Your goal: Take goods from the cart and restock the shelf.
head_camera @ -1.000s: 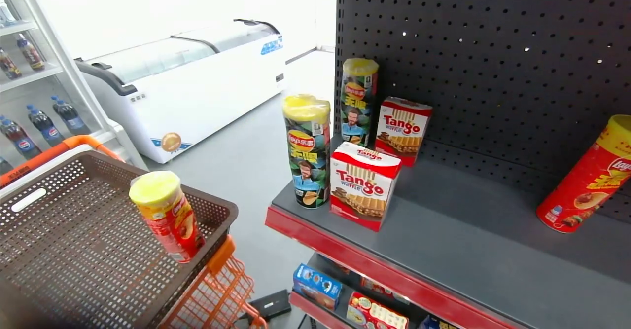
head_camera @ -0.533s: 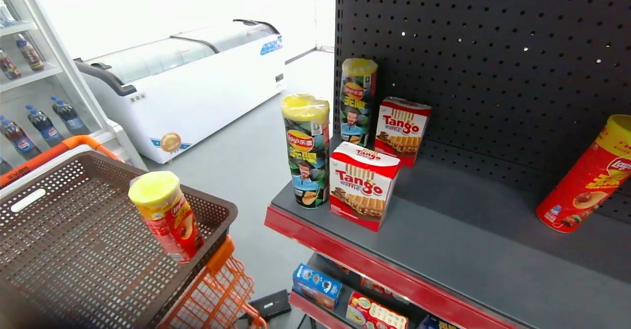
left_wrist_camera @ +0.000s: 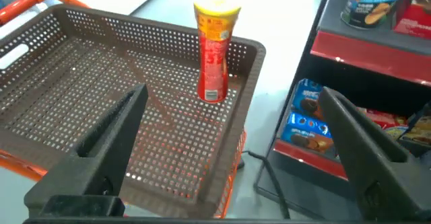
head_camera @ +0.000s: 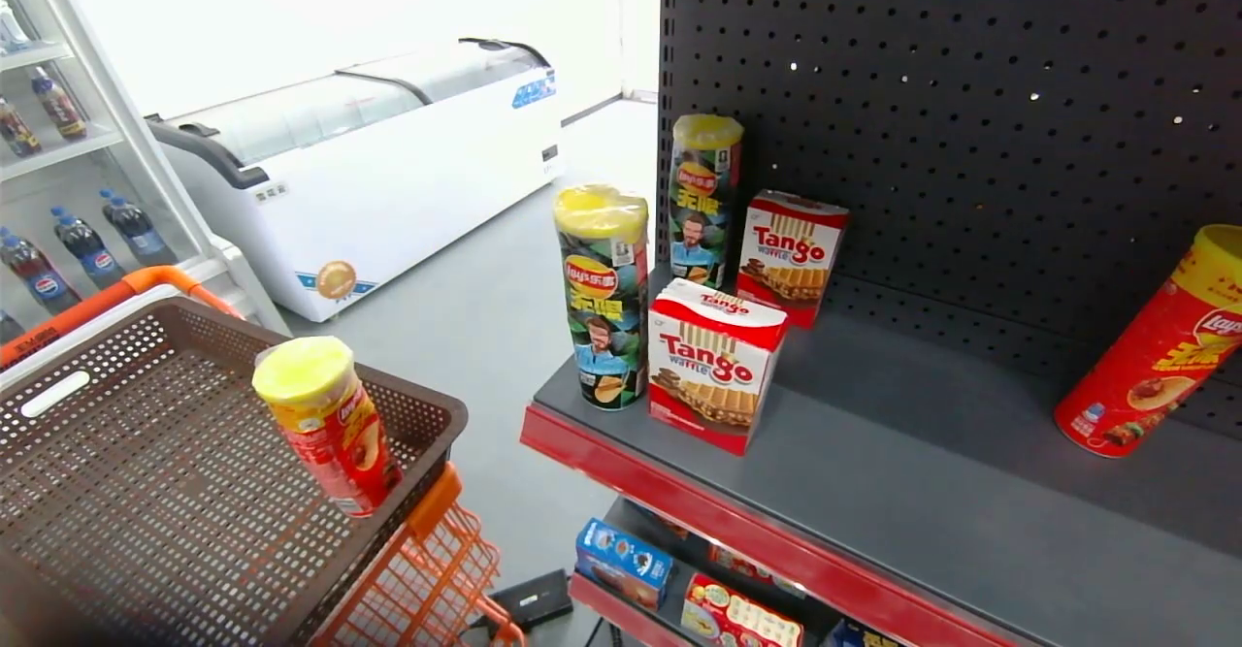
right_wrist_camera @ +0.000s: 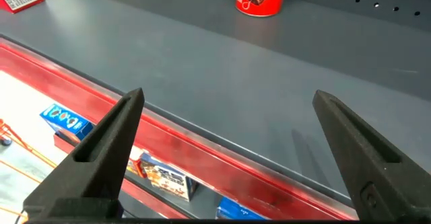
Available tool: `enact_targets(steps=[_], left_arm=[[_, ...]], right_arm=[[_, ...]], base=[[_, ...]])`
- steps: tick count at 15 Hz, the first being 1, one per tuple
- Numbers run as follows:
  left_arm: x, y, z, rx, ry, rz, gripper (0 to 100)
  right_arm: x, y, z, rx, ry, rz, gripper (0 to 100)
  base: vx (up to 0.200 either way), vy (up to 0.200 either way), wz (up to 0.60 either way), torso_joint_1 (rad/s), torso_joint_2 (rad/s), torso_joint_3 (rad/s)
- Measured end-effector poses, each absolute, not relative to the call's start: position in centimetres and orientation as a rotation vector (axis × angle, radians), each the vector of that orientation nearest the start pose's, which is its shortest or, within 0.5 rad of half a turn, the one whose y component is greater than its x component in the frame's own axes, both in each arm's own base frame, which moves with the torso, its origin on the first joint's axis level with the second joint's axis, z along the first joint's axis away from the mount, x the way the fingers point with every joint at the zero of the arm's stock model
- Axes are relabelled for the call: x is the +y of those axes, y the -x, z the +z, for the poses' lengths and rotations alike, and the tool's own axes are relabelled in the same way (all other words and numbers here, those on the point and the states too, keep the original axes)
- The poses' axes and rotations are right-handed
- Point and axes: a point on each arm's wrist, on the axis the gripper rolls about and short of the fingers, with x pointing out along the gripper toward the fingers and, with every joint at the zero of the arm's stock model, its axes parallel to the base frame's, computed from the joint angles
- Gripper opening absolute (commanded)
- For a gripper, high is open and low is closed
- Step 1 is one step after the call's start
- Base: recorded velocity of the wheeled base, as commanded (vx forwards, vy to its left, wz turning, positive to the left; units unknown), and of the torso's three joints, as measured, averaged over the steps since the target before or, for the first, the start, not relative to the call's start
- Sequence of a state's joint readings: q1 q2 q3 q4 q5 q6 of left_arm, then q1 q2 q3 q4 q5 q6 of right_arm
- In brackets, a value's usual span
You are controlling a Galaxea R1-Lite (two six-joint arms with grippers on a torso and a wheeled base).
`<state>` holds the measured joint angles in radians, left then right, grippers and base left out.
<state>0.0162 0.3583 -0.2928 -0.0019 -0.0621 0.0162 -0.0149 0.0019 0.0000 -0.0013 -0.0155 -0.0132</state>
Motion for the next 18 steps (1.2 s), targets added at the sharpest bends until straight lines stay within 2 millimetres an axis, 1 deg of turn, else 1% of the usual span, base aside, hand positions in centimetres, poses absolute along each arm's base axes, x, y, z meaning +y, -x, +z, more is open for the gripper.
enact_targets(steps=[2,3,5,7,8,9,12,15,18], left_arm=[[0.0,-2.5,17.7,0.103,-0.015,-0.024,100],[0.2,-4.2,18.1,0.134,-0.038,0.003,100],[0.8,-7.0,18.3,0.192,-0.067,0.033,100],[1.3,-9.8,17.9,0.209,-0.075,0.04,100],[1.5,-11.0,17.4,0.207,-0.072,0.039,100],[1.7,-12.4,16.6,0.206,-0.067,0.035,100],[1.8,-15.6,14.2,0.198,-0.026,0.017,100],[1.9,-18.6,11.8,0.24,0.002,0.003,100],[2.1,-21.2,10.0,0.255,0.009,-0.006,100]], right_arm=[[0.0,2.3,7.6,0.001,0.013,-0.03,100],[0.0,2.3,7.6,0.001,0.013,-0.03,100],[0.0,2.3,7.6,0.001,0.014,-0.03,100],[0.0,2.3,7.6,0.001,0.013,-0.03,100],[0.0,2.3,7.6,0.001,0.014,-0.03,100],[0.0,2.3,7.6,0.001,0.014,-0.03,100],[0.0,2.3,7.6,0.001,0.014,-0.03,100],[0.0,2.3,7.6,0.001,0.013,-0.03,100],[0.0,2.3,7.6,0.001,0.013,-0.03,100]], base=[[0.0,0.0,0.0,0.0,0.0,0.0],[0.0,0.0,0.0,0.0,0.0,0.0],[0.0,0.0,0.0,0.0,0.0,0.0],[0.0,0.0,0.0,0.0,0.0,0.0],[0.0,0.0,0.0,0.0,0.0,0.0],[0.0,0.0,0.0,0.0,0.0,0.0],[0.0,0.0,0.0,0.0,0.0,0.0],[0.0,0.0,0.0,0.0,0.0,0.0],[0.0,0.0,0.0,0.0,0.0,0.0]])
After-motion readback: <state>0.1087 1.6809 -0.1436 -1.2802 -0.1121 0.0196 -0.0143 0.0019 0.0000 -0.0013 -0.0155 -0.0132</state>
